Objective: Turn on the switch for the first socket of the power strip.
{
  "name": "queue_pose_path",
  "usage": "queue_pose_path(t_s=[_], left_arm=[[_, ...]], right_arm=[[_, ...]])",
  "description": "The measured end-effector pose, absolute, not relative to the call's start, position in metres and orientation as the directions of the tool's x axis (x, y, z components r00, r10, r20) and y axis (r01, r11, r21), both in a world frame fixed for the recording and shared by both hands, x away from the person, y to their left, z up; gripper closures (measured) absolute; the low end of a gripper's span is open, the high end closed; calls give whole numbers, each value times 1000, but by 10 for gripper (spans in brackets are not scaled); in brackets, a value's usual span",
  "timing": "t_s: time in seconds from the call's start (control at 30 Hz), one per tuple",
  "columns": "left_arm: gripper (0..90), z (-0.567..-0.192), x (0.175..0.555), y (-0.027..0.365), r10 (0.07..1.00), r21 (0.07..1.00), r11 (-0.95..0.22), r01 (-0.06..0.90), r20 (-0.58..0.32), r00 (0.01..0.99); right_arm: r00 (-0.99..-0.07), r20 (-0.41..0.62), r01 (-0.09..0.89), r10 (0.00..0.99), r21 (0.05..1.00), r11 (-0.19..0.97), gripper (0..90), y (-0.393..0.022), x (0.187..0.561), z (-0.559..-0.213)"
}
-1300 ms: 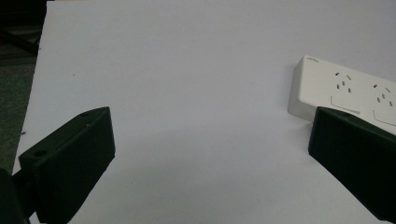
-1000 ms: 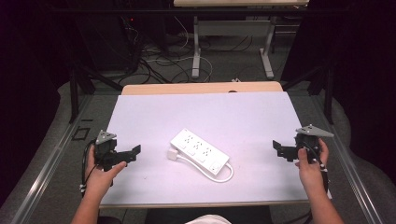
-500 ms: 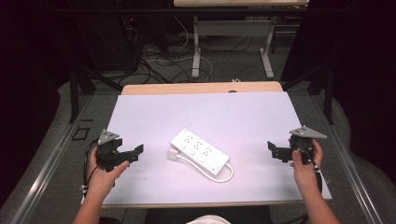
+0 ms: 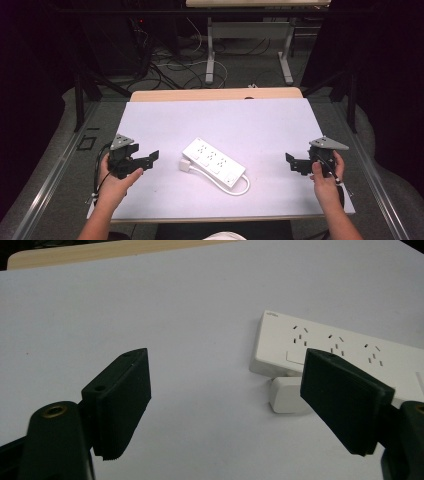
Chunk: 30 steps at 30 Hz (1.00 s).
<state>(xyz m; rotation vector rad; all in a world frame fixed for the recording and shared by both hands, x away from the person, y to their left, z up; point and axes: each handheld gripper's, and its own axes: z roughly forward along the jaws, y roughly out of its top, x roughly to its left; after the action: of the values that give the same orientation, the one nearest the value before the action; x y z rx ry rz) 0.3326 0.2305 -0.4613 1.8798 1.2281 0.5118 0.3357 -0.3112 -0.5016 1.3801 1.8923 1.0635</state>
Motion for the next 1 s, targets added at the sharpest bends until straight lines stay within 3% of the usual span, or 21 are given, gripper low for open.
queue_pose_path(t_s=[0.67,1.0], left_arm=[[369,-446,348,204,869,796,-214,566,-109,482],[383,-441,354,193,862,786,-226,575,-114,494]], right_arm=[[-316,16,509,949,847,155,0,-312,329,-505],[-320,9,515,948,841,166,0,-311,328,-507]])
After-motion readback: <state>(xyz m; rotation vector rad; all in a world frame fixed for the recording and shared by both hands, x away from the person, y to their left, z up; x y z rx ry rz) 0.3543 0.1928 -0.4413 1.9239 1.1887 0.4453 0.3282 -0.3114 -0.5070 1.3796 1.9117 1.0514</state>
